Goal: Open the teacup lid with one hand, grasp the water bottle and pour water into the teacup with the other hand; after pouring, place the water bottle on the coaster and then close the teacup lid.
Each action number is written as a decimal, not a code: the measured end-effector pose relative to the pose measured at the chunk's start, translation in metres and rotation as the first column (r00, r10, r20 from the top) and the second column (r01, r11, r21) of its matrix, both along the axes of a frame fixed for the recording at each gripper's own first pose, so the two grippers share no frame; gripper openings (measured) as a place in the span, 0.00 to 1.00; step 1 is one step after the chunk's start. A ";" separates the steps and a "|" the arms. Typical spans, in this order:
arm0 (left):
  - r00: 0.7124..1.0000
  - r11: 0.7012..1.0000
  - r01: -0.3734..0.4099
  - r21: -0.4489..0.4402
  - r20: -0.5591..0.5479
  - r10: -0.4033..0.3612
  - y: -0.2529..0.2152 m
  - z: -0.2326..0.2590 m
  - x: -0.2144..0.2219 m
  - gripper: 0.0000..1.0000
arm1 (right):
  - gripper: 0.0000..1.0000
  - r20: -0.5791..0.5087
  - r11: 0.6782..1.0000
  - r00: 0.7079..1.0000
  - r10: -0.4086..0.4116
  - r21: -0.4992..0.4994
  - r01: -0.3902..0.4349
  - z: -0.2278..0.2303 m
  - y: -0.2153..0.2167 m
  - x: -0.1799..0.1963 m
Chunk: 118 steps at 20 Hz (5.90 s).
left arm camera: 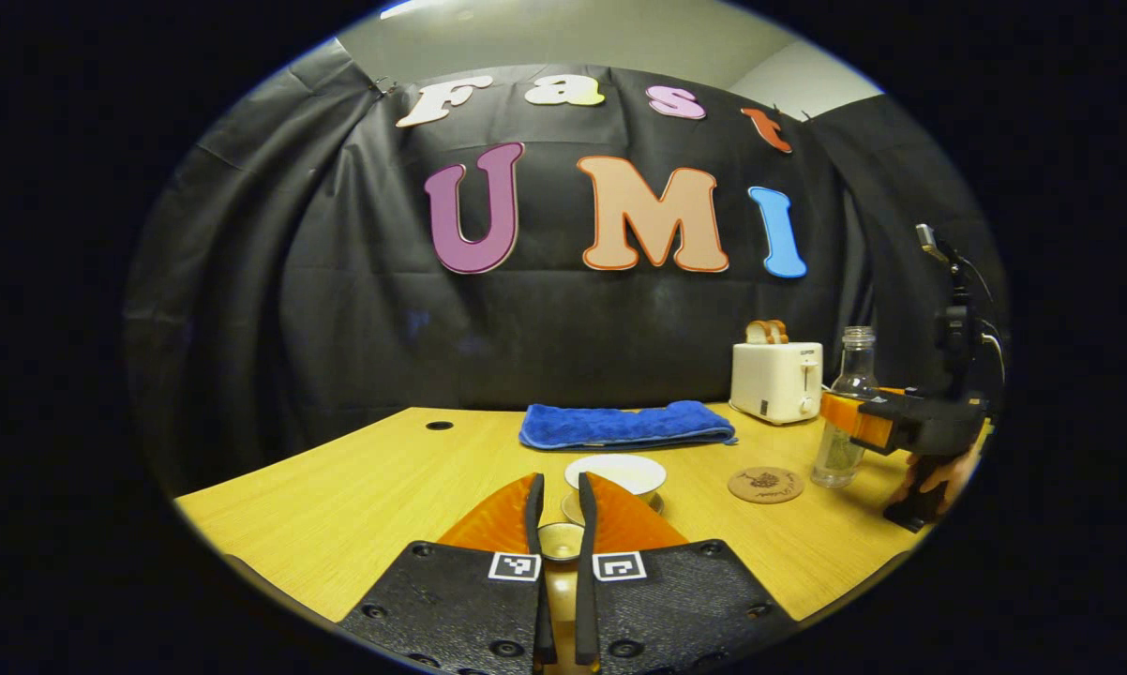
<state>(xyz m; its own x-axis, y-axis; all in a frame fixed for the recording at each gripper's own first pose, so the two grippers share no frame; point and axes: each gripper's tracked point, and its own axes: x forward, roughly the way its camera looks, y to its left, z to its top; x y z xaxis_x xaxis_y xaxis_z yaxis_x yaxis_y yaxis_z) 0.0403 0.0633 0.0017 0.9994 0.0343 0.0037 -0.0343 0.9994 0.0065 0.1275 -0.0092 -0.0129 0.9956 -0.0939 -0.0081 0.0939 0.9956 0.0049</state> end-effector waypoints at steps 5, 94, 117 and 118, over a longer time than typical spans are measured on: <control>1.000 1.000 -0.012 0.001 0.000 0.012 0.006 0.001 0.002 0.06 | 0.67 -0.010 0.999 0.998 0.054 -0.001 -0.054 -0.003 0.010 -0.010; 0.988 0.988 -0.157 -0.003 -0.010 0.157 0.089 0.002 -0.010 0.06 | 0.58 -0.265 0.099 0.889 0.375 -0.941 -0.322 0.036 0.217 0.042; 0.987 0.987 -0.158 -0.001 -0.006 0.158 0.089 0.001 -0.009 0.06 | 0.60 -0.021 0.962 0.966 0.256 0.106 -0.253 0.002 0.084 0.047; 0.987 0.987 -0.158 -0.001 -0.006 0.158 0.089 0.000 -0.009 0.06 | 0.61 -0.020 0.960 0.965 0.260 0.111 -0.256 0.001 0.083 0.045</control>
<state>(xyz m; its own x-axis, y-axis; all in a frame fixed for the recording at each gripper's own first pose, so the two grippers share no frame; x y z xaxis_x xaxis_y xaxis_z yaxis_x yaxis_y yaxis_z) 0.0314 0.1524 0.0020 0.9814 0.1917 -0.0025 -0.1917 0.9814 0.0058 0.1728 0.0742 -0.0116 0.9848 0.1696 -0.0383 -0.1643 0.9798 0.1138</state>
